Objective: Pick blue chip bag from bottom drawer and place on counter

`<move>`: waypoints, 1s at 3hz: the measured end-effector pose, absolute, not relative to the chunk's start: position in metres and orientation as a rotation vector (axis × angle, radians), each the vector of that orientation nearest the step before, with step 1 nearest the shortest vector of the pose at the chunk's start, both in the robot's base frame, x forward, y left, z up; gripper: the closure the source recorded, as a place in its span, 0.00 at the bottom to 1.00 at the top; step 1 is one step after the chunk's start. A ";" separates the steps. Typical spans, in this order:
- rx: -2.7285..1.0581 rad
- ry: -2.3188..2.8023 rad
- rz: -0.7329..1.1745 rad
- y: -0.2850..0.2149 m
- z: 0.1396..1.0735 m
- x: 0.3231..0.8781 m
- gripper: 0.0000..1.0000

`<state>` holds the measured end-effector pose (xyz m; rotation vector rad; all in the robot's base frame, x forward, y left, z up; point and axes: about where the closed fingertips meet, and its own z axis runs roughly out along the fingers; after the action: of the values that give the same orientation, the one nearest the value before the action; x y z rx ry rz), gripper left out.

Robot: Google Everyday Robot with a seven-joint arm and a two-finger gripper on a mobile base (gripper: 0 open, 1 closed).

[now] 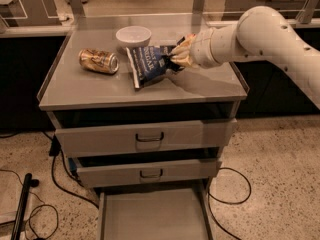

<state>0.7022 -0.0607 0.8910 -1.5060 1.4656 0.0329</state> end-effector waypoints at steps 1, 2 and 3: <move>-1.448 1.531 -0.003 -0.069 0.882 0.706 1.00; -1.422 1.564 -0.014 -0.075 0.875 0.707 1.00; -1.421 1.565 -0.015 -0.075 0.875 0.707 0.83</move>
Offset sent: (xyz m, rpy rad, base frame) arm 0.0050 -0.0271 -0.0211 0.0073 0.0304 -0.1613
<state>0.7068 -0.0752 0.8752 -1.4208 1.5649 -0.0146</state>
